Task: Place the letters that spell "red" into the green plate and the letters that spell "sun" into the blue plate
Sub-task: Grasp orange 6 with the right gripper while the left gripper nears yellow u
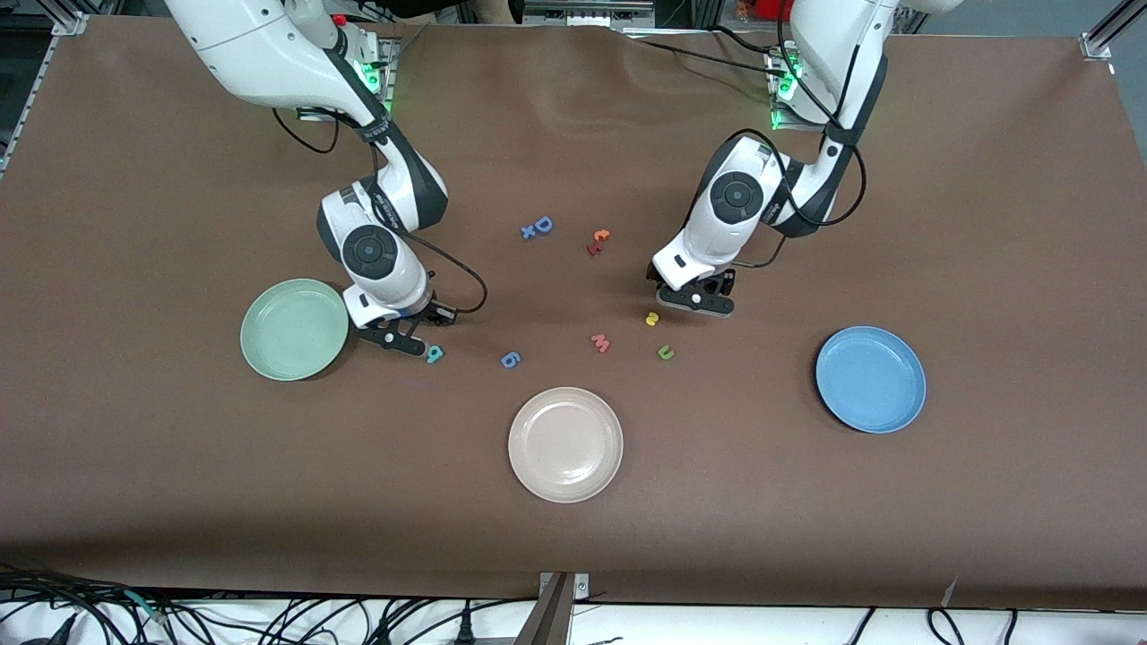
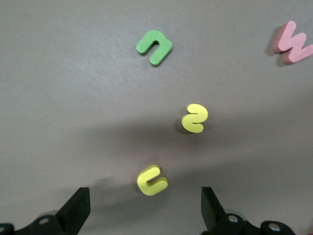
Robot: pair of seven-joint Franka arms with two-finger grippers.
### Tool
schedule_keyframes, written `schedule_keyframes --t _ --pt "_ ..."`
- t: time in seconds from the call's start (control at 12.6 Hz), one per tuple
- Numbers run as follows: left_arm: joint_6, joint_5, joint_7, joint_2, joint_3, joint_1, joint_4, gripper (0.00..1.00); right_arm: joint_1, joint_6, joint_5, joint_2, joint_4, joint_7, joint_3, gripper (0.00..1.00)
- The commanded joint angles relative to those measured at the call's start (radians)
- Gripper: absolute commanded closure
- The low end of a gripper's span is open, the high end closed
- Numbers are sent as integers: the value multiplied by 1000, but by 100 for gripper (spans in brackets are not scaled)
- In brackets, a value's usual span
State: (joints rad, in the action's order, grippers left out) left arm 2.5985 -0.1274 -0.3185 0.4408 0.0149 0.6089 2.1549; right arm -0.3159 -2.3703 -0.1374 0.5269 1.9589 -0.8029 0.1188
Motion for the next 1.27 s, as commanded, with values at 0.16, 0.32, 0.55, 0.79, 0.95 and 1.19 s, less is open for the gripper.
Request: schedule_keyframes --t 0.16,0.32,0.55,0.79,0.95,1.19 --pt "58 -11 -21 16 13 20 14 0 11 206 1 -139 8 294 -166 77" --pt "97 -11 -22 38 13 22 14 0 18 200 2 -131 8 460 -269 77" --pt "106 -11 -22 46 13 26 16 1 145 152 94 -81 12 704 -295 77" --pt "106 -11 -24 47 13 28 16 9 192 54 219 5 14 855 -297 76" --pt "106 -11 -24 47 13 29 16 19 193 16 219 34 14 860 -297 75" --pt "106 -11 -59 46 14 46 23 37 193 8 219 38 12 858 -297 34"
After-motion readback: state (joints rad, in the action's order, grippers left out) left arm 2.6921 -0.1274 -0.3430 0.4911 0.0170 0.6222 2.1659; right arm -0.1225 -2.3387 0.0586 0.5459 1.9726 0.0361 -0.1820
